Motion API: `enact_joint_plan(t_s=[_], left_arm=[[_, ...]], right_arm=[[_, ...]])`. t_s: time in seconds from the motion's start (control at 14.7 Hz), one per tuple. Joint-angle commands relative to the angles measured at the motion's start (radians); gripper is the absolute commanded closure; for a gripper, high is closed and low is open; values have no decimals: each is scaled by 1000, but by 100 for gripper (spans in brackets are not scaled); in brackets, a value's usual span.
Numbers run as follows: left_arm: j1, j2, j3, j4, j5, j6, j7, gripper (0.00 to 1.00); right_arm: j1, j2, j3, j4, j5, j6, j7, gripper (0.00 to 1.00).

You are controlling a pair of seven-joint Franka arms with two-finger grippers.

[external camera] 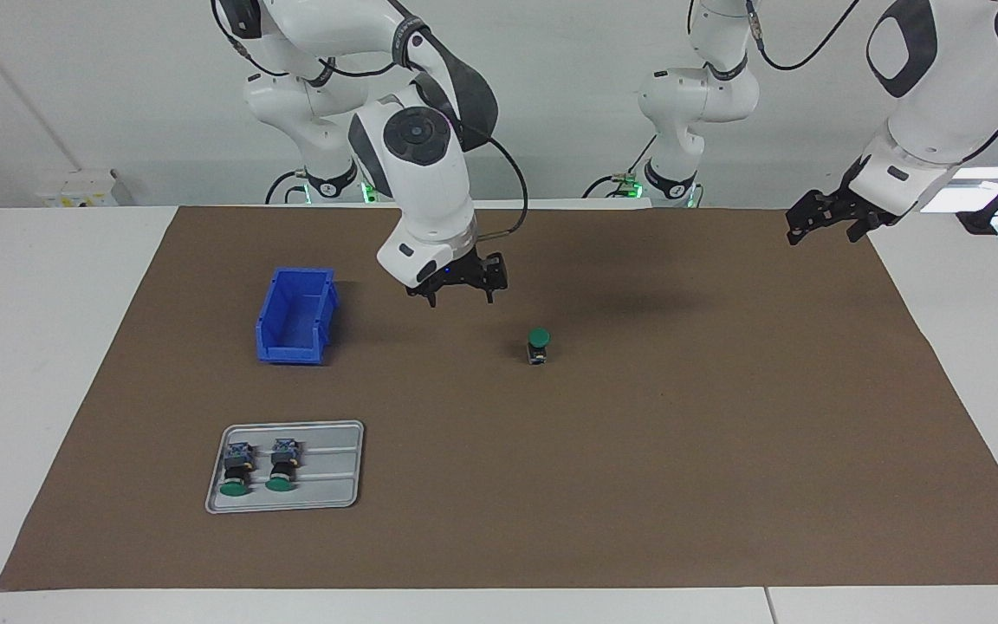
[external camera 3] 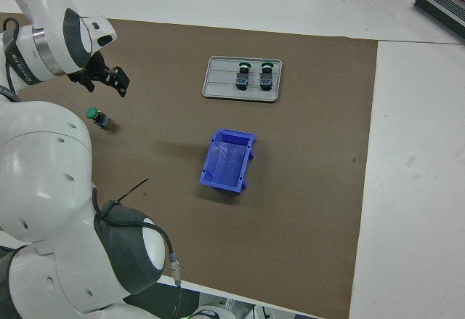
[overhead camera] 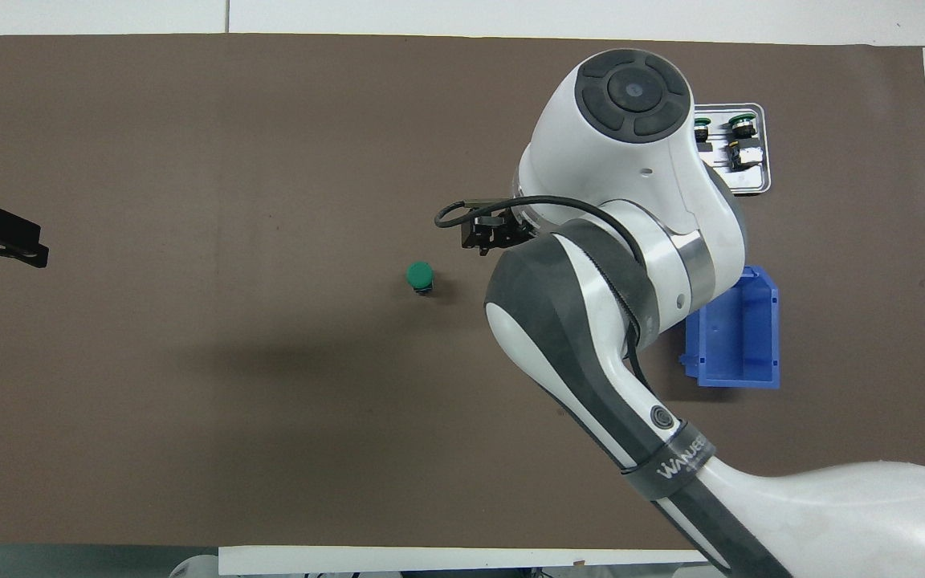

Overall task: Place and press button with both arms
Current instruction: 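Reach the right gripper over the green button, then lower the right gripper and grasp the green button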

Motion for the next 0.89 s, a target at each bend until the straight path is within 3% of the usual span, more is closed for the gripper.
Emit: enact_joint_plan(t_s=[0.0,0.82], left_arm=[[-12,-25,2,-20,3,7,15,0],[2,-26,7,-18,3,10,15,0]], right_arm=[[47,52,4,3,-6,82,58,5],[181,205,-13,2,-103,355,152,7]])
